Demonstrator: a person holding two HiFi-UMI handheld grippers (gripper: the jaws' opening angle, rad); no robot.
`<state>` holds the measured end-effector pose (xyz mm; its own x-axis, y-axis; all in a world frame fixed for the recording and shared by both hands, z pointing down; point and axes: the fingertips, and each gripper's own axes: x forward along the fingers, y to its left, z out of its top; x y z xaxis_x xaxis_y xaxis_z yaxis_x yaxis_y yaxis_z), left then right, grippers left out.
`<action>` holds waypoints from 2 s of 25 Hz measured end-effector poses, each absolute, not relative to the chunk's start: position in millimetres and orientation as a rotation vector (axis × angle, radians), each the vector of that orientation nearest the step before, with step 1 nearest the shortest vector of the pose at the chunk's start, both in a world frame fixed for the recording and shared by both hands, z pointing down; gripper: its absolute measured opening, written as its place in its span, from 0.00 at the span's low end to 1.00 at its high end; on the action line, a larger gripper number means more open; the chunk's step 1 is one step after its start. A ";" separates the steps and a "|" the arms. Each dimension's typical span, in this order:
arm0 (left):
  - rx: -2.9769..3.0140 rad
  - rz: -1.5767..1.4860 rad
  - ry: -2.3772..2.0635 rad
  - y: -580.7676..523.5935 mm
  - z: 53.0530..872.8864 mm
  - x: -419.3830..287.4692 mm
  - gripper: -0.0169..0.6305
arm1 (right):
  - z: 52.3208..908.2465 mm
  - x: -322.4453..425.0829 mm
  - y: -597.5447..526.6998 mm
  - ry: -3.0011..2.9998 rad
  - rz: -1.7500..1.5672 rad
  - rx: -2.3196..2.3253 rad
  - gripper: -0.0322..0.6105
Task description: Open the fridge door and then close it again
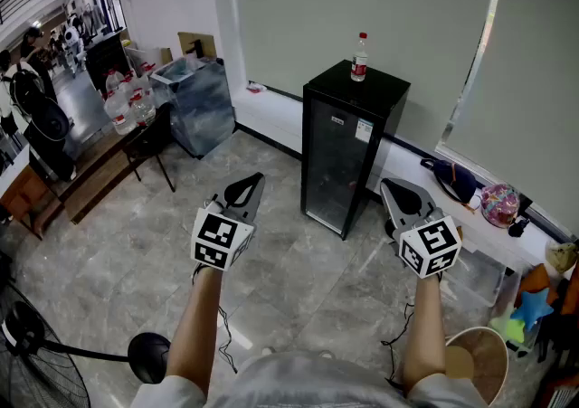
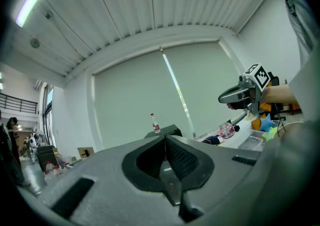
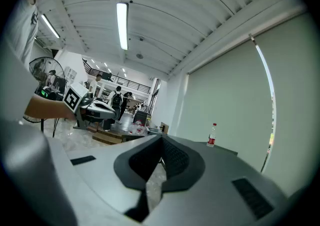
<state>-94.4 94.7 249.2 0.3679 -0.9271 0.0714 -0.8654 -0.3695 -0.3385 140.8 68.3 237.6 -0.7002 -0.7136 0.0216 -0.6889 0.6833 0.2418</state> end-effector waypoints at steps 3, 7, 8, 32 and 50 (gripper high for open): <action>-2.392 -0.368 1.601 99.0 250.5 -99.7 0.04 | 239.6 137.6 73.4 -2.773 -0.317 1.164 0.04; -2.402 -0.377 1.608 102.9 255.0 -103.2 0.04 | 240.2 136.8 75.9 -2.776 -0.299 1.190 0.05; -2.407 -0.380 1.609 104.1 256.3 -103.8 0.04 | 240.0 137.2 76.7 -2.775 -0.297 1.201 0.05; -2.454 -0.348 1.579 110.5 273.4 -76.3 0.42 | 253.1 153.4 80.8 -2.799 -0.327 1.062 0.53; -2.454 -0.395 1.722 54.0 306.5 -54.9 0.42 | 282.0 206.7 2.8 -2.750 -0.306 1.063 0.53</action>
<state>-54.9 54.0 306.5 0.3195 -0.9365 0.1444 -0.9057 -0.3466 -0.2441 206.7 2.8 282.0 -0.7289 -0.6787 0.0905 -0.6422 0.7235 0.2535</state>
